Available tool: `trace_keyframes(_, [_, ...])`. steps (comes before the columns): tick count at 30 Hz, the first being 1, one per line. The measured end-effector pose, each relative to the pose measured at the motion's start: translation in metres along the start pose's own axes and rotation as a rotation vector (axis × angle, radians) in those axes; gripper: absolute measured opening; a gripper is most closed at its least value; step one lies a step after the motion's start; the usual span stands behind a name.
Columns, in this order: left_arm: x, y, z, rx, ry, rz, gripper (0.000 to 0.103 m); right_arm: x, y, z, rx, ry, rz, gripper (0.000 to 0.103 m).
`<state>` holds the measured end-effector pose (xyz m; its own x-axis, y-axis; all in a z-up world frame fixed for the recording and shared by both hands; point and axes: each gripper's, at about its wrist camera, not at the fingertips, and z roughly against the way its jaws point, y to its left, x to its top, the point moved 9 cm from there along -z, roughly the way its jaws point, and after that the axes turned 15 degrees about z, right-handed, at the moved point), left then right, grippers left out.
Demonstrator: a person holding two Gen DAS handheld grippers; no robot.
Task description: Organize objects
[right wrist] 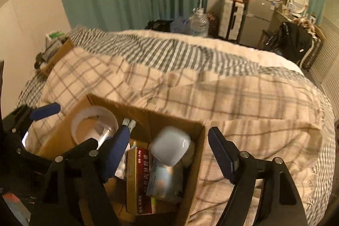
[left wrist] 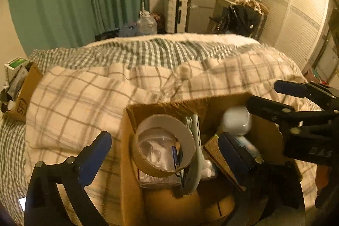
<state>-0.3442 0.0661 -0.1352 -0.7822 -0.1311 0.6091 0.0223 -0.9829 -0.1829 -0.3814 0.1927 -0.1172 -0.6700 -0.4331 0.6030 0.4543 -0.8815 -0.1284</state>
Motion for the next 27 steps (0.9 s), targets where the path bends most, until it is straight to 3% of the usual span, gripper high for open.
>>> trace_keyframes(5, [0.018,-0.003,0.038,-0.002,-0.076,0.009,0.103,0.012,-0.007,0.045,-0.047,-0.067,-0.042,0.091])
trace_keyframes(11, [0.041,-0.010,0.123,-0.037,-0.225,0.015,0.103,0.029,-0.010,0.135,-0.125,-0.217,-0.057,0.101])
trace_keyframes(16, [0.049,-0.012,0.192,-0.051,-0.347,-0.002,0.103,0.032,-0.004,0.213,-0.187,-0.329,-0.062,0.103])
trace_keyframes(21, [0.040,-0.015,0.250,-0.058,-0.455,-0.028,0.103,0.018,0.005,0.283,-0.244,-0.439,-0.069,0.103])
trace_keyframes(27, [0.003,-0.013,0.313,-0.084,-0.582,-0.046,0.103,-0.025,0.025,0.349,-0.362,-0.559,-0.058,0.103])
